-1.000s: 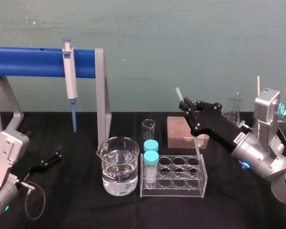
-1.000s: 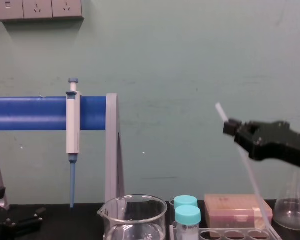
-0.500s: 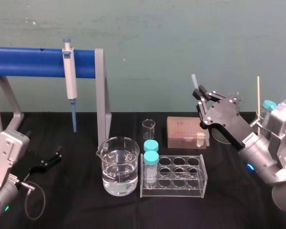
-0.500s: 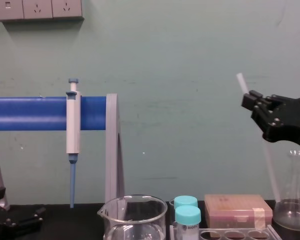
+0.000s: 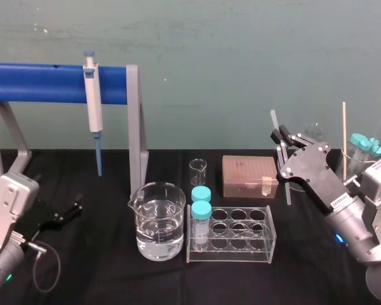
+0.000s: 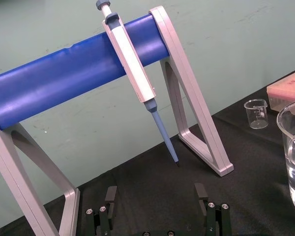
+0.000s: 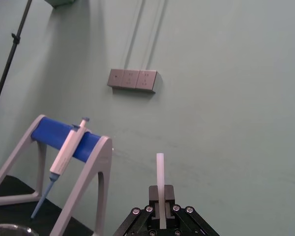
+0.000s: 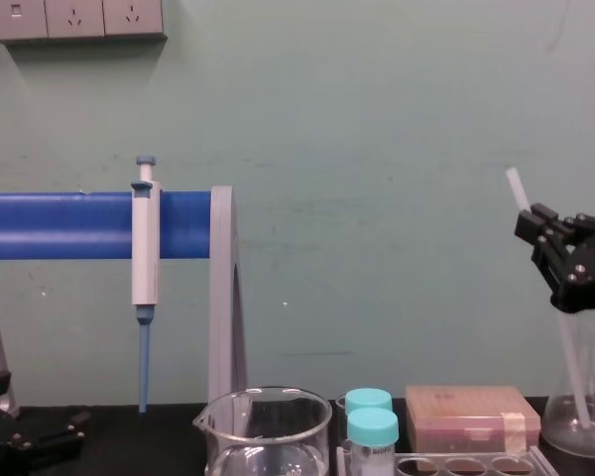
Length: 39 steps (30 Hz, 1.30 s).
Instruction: Pick up the stirring rod with one hand, then place it down.
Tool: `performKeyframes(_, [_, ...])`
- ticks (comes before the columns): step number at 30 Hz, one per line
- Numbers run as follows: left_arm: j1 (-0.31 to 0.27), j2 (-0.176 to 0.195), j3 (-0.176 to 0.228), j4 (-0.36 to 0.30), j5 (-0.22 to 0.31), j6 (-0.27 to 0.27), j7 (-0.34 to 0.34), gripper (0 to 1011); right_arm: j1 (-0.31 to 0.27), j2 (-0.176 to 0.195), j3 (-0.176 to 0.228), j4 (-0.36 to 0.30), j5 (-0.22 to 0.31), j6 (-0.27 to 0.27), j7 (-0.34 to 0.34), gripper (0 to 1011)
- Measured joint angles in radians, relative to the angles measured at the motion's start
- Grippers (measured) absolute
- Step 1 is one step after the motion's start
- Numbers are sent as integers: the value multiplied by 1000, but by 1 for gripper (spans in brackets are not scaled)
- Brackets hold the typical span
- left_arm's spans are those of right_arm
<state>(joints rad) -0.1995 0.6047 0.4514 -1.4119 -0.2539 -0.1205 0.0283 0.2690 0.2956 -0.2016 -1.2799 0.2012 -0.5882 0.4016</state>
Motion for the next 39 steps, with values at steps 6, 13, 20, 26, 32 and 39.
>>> performKeyframes(6, [0, 0, 0, 0, 0, 0, 0, 1000, -15, -9, 15, -2, -14, 25, -7, 60])
performKeyframes(13, [0, 0, 0, 0, 0, 0, 0, 1000, -21, -16, 26, -7, -23, 41, -12, 60])
performKeyframes(20, [0, 0, 0, 0, 0, 0, 0, 1000, -21, -15, 24, -6, -23, 41, -12, 60])
performKeyframes(26, [0, 0, 0, 0, 0, 0, 0, 1000, -20, -14, 23, -6, -22, 39, -12, 60])
performKeyframes(32, [0, 0, 0, 0, 0, 0, 0, 1000, -20, -14, 22, -6, -22, 37, -12, 60])
performKeyframes(39, [0, 0, 0, 0, 0, 0, 0, 1000, -19, -13, 21, -5, -22, 37, -11, 60])
